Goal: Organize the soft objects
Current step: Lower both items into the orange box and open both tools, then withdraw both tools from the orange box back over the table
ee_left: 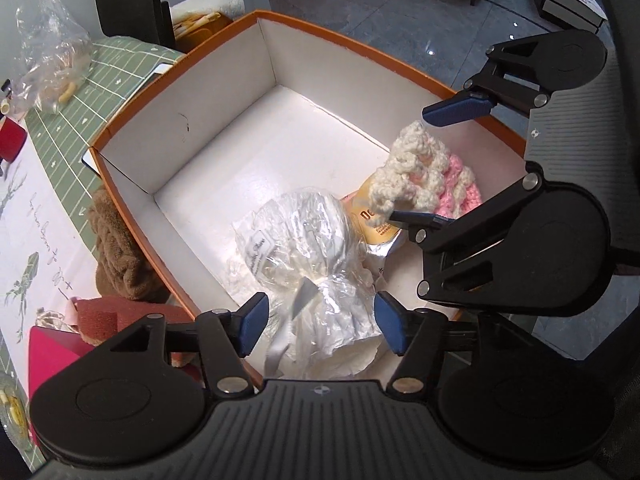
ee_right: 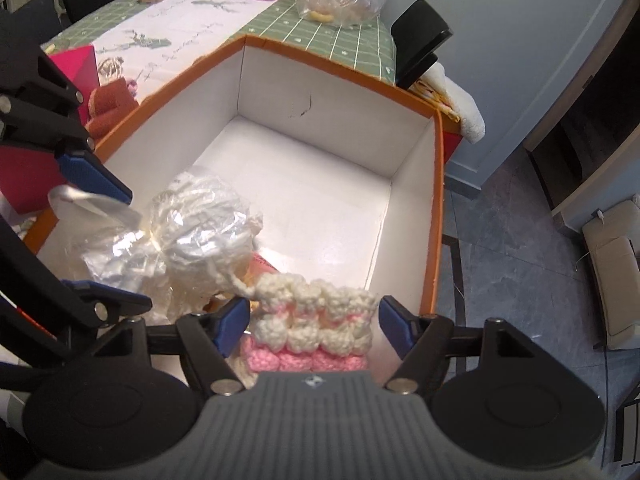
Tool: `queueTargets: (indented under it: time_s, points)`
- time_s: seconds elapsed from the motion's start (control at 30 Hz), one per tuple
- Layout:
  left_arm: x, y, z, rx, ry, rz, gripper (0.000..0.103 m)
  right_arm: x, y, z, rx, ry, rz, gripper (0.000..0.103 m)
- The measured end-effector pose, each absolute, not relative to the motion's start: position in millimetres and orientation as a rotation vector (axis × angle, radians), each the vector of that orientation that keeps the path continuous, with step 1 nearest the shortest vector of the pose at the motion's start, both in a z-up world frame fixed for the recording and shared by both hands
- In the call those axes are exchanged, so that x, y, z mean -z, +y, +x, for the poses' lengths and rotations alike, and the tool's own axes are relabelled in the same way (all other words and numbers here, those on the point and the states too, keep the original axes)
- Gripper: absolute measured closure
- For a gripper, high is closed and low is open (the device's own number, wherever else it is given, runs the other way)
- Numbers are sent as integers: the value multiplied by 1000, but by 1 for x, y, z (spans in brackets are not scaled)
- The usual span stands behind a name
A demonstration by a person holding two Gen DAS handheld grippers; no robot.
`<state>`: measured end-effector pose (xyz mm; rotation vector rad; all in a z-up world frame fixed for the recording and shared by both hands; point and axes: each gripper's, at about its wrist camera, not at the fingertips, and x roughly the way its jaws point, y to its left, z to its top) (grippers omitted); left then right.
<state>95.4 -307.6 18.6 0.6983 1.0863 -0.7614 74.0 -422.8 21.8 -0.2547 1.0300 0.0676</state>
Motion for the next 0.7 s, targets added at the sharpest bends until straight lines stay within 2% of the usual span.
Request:
queueTargets:
  time_s: [0.4, 0.7]
  points:
    - [-61, -275, 102, 756, 1010, 577, 30, -56, -434, 64, -41, 895, -145, 28]
    - [-78, -226, 98, 726, 972, 468, 30, -59, -414, 61, -100, 884, -153, 28]
